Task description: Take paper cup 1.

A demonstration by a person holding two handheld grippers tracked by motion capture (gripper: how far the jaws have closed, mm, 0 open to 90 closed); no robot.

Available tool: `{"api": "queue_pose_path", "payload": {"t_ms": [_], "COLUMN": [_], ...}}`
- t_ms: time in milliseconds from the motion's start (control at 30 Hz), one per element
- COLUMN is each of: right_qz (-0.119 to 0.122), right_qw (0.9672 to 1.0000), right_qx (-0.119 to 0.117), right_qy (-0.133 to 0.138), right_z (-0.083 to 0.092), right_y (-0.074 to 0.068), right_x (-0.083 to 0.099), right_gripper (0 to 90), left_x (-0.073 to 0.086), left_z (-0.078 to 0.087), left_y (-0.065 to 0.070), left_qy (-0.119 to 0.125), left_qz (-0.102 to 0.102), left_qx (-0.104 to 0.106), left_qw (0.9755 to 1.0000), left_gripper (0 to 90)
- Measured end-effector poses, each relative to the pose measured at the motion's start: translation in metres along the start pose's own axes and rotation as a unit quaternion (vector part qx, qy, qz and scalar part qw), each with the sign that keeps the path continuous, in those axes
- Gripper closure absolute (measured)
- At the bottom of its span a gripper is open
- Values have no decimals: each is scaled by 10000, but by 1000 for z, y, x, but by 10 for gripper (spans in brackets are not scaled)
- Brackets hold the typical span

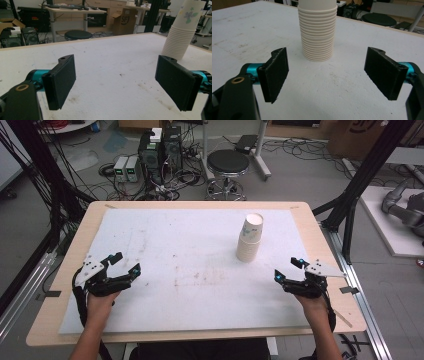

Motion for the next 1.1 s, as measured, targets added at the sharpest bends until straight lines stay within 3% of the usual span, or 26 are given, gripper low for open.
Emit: {"api": "queue_pose_path", "payload": {"t_ms": [300,467,600,633,700,833,1100], "right_qz": [-55,-60,-79,-92,-91,-96,-87], "right_qw": [10000,10000,10000,9999,9999,9999,9999], "right_qx": [12,-5,-39,-41,-37,-26,-83], "right_qy": [52,42,34,29,25,-34,-58], "right_z": [0,0,-1,0,0,2,-2], "right_y": [2,2,0,-1,-2,-4,-5], "right_x": [-1,0,-1,-1,-1,0,-2], "right_gripper": [203,203,203,203,203,203,202], "left_x": [2,3,5,7,7,3,2], "left_z": [-2,-3,-3,-3,-2,-3,-3], "left_y": [-4,0,2,4,5,6,6], "left_qy": [-21,-25,1,-78,-102,-72,-9], "left_qz": [-52,-188,40,262,266,87,77], "left_qx": [-86,104,177,169,183,99,107], "left_qw": [9999,9998,9998,9995,9994,9999,9999], "left_gripper": [173,206,169,162,153,137,140]}}
Point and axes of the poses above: each handheld gripper's, and its own axes: z roughly backward along the jaws, x roughly out of its underside, y roughly to its right, the point moved 9 cm from there along -z, roughly forward along the jaws, and after that the axes turned 15 degrees about y, right-handed, at the moved point
